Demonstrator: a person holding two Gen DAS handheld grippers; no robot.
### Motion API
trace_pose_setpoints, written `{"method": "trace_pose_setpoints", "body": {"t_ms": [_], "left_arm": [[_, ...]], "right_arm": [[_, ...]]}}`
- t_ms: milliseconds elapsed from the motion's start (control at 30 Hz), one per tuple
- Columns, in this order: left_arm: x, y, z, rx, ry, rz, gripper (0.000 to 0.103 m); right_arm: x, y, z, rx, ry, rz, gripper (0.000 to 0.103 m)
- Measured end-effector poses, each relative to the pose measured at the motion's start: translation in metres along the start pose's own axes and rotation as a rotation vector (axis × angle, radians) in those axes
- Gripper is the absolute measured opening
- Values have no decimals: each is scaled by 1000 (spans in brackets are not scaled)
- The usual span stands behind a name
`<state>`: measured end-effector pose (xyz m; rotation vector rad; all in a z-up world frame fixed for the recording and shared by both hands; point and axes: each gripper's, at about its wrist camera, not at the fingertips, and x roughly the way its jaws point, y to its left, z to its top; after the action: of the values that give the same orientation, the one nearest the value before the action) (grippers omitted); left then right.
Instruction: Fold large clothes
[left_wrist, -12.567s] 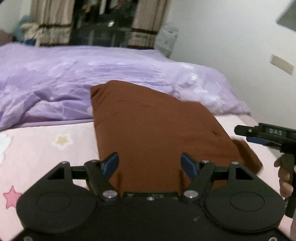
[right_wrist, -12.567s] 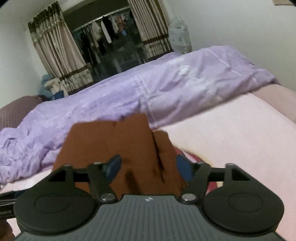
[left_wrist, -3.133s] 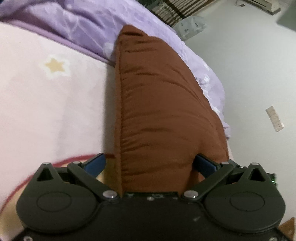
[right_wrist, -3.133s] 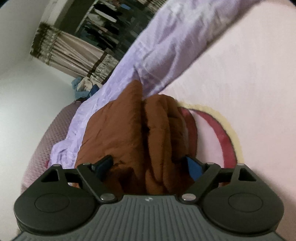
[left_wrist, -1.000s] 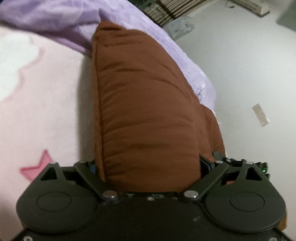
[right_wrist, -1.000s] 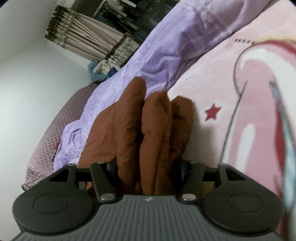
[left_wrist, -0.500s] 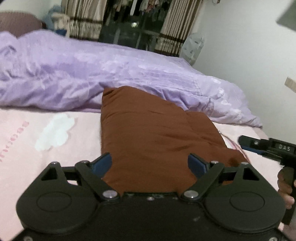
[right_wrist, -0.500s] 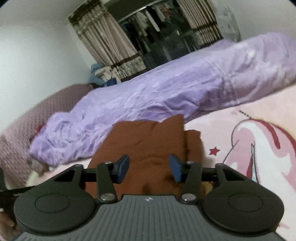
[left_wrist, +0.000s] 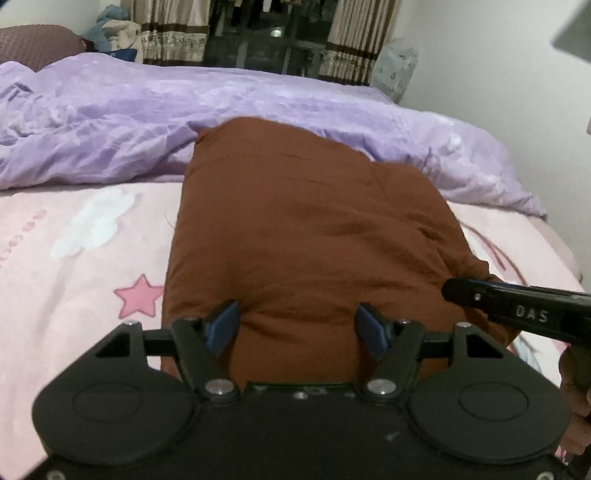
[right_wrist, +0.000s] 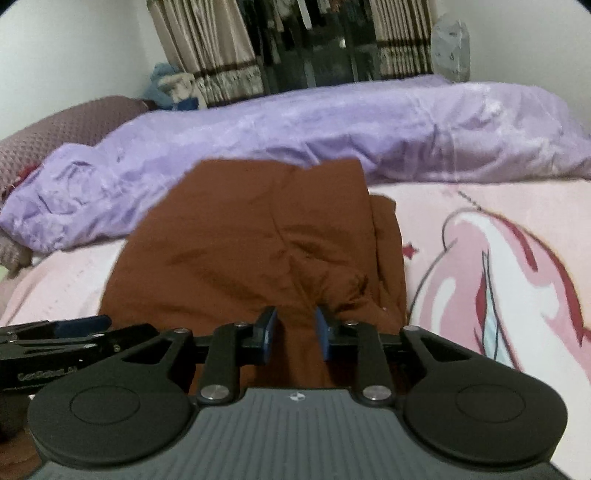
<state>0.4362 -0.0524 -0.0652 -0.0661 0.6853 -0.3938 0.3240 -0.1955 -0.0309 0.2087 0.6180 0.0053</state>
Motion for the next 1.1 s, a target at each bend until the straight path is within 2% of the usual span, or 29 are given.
{"method": "trace_pose_setpoints", "body": {"t_ms": [67, 333, 533, 600, 700, 767, 833, 933, 967, 1033, 1100], "left_arm": [[5, 3, -3, -6, 2, -5, 69], [9, 3, -7, 8, -10, -14, 72], [3, -3, -4, 19, -18, 1, 76], [-3, -5, 2, 21, -26, 5, 77], [-16, -5, 19, 13, -60, 6, 81], [-22, -4, 33, 1, -90, 1, 88], [-23, -1, 52, -3, -120, 18, 93], [-15, 4, 75, -6, -155, 62, 94], [-8, 8, 83, -17, -150, 62, 94], [7, 13, 90, -31, -128, 53, 92], [24, 15, 91, -30, -100, 49, 92]], "right_arm": [[5, -2, -7, 5, 1, -11, 18], [4, 2, -17, -31, -27, -19, 15], [-6, 6, -18, -57, -61, -24, 16], [-15, 12, -13, -92, -80, -25, 21], [-27, 20, 5, -109, -107, -14, 35], [-32, 21, 20, -97, -126, -1, 54], [-32, 23, 36, -98, -164, -21, 61], [-21, 22, 59, -94, -196, -65, 59], [-13, 19, 66, -81, -188, -68, 50], [8, 12, 75, -54, -128, -65, 35], [29, 6, 74, -27, -63, -69, 34]]}}
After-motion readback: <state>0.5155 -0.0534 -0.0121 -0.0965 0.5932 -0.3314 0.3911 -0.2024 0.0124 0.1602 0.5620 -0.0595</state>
